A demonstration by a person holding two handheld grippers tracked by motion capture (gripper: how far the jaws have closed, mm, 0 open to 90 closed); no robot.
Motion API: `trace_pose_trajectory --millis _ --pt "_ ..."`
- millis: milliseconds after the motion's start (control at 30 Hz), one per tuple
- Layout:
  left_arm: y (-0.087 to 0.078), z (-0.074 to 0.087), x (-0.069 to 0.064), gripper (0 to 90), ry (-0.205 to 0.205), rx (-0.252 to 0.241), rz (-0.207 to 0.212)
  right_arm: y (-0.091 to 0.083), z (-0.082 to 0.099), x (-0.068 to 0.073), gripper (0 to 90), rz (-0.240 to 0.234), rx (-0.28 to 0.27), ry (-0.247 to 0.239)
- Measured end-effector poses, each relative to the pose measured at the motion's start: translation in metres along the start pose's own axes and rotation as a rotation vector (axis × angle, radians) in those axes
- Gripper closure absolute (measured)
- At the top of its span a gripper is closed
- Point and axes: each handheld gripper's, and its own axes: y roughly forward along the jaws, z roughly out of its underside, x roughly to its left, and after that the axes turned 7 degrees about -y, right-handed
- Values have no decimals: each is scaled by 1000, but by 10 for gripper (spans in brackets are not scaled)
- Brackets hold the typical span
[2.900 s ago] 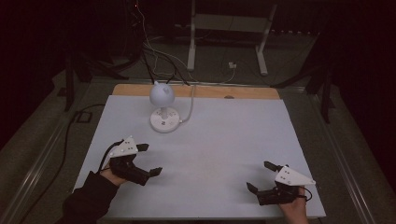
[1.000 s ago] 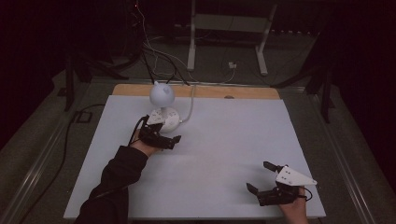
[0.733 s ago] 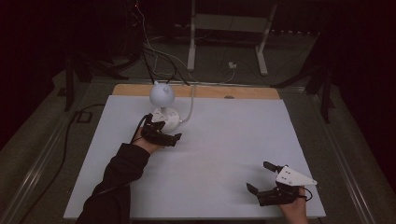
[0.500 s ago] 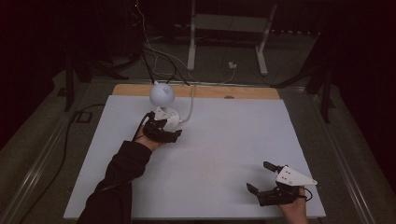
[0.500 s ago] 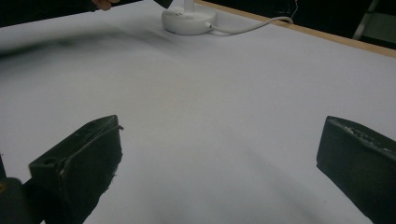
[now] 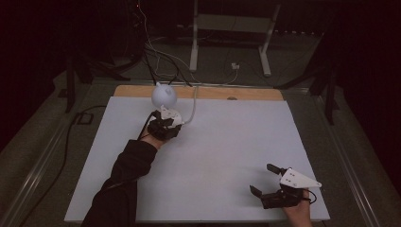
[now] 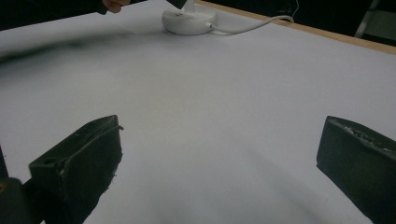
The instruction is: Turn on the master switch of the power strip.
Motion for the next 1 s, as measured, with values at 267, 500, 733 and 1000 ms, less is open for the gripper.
trace_pose_trajectory --millis 267,500,733,1000 --pt "4 0 3 812 27 -14 -63 0 0 0 0 -3 0 4" --pt "12 1 6 900 10 -2 -83 0 0 0 0 -3 -1 4" --pt "22 4 8 900 -1 -6 -73 1 0 0 0 -6 1 5" --pt "28 5 8 900 47 8 -103 1 1 0 0 -11 2 1"
